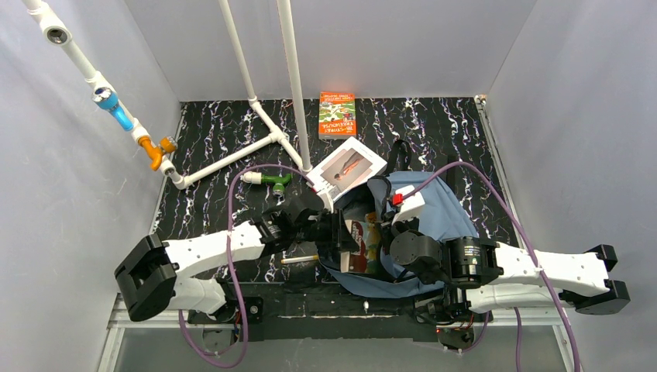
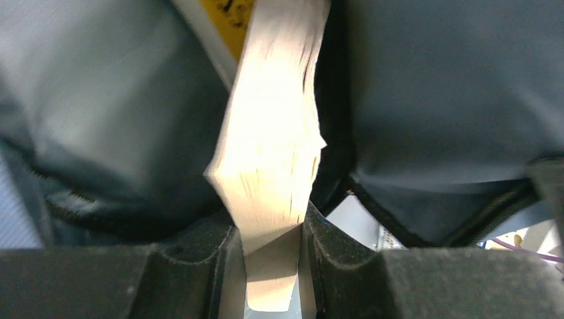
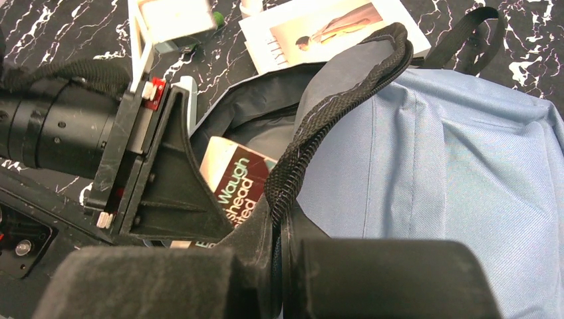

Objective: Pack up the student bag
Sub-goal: Adjust the book.

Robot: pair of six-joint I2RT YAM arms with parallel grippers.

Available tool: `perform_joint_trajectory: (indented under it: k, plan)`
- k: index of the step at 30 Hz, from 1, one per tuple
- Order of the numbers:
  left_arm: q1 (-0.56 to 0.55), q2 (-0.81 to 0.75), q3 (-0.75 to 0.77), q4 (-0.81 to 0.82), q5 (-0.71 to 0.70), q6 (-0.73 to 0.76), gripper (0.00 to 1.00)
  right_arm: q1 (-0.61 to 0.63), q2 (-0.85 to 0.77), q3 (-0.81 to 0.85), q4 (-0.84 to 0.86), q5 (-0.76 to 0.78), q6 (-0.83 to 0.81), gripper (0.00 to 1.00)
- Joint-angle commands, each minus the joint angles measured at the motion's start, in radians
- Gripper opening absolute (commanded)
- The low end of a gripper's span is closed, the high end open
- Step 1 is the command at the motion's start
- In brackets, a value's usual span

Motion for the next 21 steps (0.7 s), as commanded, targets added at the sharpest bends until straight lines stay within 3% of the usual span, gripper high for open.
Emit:
perform_joint_trajectory:
  k: [1,7,12,18,21]
  plan:
    - [0.0,-0.084,-0.067,-0.117,-0.096,-0.008,0.0,-0.001,-0.006,0.029,0.065,0.031,-0.009,0.01]
    - [0.001,-0.146,-0.023,-0.373,-0.309,0.001,0.0,-0.001,0.002,0.031,0.068,0.029,-0.011,0.01]
    - [0.006,-0.063,0.073,-0.489,-0.379,-0.044,0.0,-0.001,0.01,0.033,0.071,0.022,-0.008,0.01]
    - [0.019,0.071,0.191,-0.445,-0.332,-0.078,0.0,-0.001,0.016,0.036,0.071,0.016,-0.002,0.01]
    - [0.042,0.134,0.218,-0.366,-0.206,-0.064,0.0,-0.001,0.019,0.042,0.066,0.02,-0.003,0.01]
